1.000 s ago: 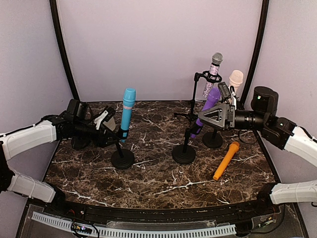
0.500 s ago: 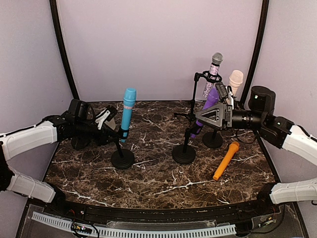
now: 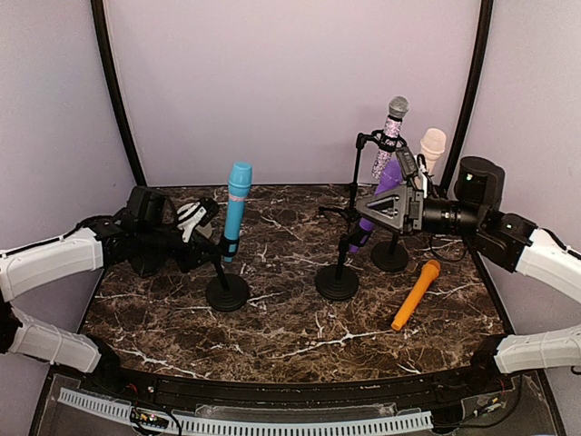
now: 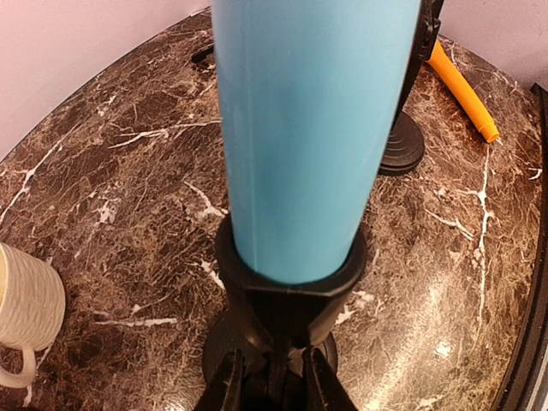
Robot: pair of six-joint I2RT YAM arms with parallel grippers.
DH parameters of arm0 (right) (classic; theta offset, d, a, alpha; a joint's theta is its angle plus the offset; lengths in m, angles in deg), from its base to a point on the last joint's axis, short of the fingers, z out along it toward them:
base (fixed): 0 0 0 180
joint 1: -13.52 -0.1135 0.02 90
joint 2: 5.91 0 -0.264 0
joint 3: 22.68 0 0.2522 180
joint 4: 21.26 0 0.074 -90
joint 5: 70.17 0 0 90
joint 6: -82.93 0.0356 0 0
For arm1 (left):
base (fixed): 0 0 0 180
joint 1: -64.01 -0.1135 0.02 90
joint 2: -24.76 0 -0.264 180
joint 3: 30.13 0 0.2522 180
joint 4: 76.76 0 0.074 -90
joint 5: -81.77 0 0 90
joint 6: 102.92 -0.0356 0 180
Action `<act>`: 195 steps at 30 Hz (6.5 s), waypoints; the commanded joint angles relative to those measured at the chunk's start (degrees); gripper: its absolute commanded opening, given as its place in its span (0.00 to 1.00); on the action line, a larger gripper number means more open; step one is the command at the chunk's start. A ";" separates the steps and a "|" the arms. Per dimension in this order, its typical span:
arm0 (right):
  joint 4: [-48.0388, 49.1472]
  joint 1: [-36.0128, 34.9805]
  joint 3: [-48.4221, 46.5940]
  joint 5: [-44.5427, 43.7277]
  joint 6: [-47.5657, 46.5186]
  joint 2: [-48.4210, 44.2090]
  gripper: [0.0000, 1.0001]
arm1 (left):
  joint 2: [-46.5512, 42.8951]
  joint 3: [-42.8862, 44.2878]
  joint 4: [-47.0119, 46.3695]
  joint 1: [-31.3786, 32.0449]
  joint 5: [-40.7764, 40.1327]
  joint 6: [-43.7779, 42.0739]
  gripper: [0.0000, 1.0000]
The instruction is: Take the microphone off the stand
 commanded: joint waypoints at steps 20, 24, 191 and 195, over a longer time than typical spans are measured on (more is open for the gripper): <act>8.69 -16.74 -3.89 -27.51 -4.74 3.71 0.97 | 5.02 8.93 -9.29 22.20 0.86 -1.53 0.00; 7.24 -20.40 -6.76 -32.10 -7.44 5.93 0.97 | 6.48 8.35 -10.53 22.60 1.55 -2.06 0.00; -3.24 -18.73 -24.69 -27.10 -11.72 14.90 0.27 | 15.83 6.82 -6.81 25.76 -9.87 -9.29 0.00; -4.11 -18.71 -25.26 -28.29 -11.90 14.28 0.27 | 15.93 6.90 -6.72 25.78 -9.91 -9.37 0.00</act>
